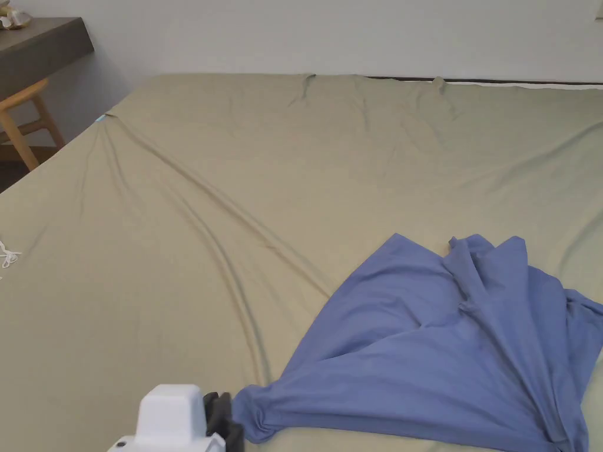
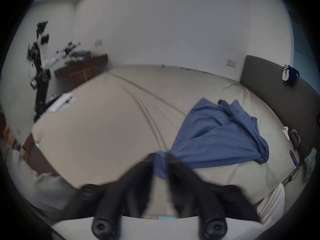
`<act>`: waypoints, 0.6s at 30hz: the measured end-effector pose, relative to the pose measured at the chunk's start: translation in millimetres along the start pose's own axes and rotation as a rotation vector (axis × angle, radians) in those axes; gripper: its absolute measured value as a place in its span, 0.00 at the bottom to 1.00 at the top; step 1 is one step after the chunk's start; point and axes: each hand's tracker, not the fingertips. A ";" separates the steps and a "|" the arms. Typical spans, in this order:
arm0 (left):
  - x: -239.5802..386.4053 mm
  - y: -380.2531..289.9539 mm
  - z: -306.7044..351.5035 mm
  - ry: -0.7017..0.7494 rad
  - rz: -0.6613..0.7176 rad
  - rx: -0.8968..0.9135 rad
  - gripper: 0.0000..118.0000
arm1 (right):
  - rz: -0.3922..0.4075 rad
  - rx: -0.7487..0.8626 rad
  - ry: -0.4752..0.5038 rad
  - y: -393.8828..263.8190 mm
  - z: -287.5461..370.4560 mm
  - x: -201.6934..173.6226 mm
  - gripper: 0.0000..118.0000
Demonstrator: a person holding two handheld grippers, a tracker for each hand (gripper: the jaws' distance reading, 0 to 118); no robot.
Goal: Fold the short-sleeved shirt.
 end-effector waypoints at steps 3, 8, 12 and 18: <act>4.1 -12.7 -59.5 -0.003 0.030 -0.073 0.91 | -0.003 -0.027 0.011 -1.3 -6.8 -2.2 0.00; 6.4 -24.6 -110.9 0.022 0.089 -0.123 0.92 | -0.015 -0.062 0.014 -2.3 -10.8 -2.7 0.00; 3.2 -28.1 -143.3 0.017 0.154 -0.185 0.92 | 0.000 -0.076 0.018 -2.7 -12.2 -3.8 0.00; 26.8 -22.9 -119.0 -0.121 0.131 -0.117 0.01 | 0.008 -0.110 0.010 -6.9 -18.5 -3.3 0.00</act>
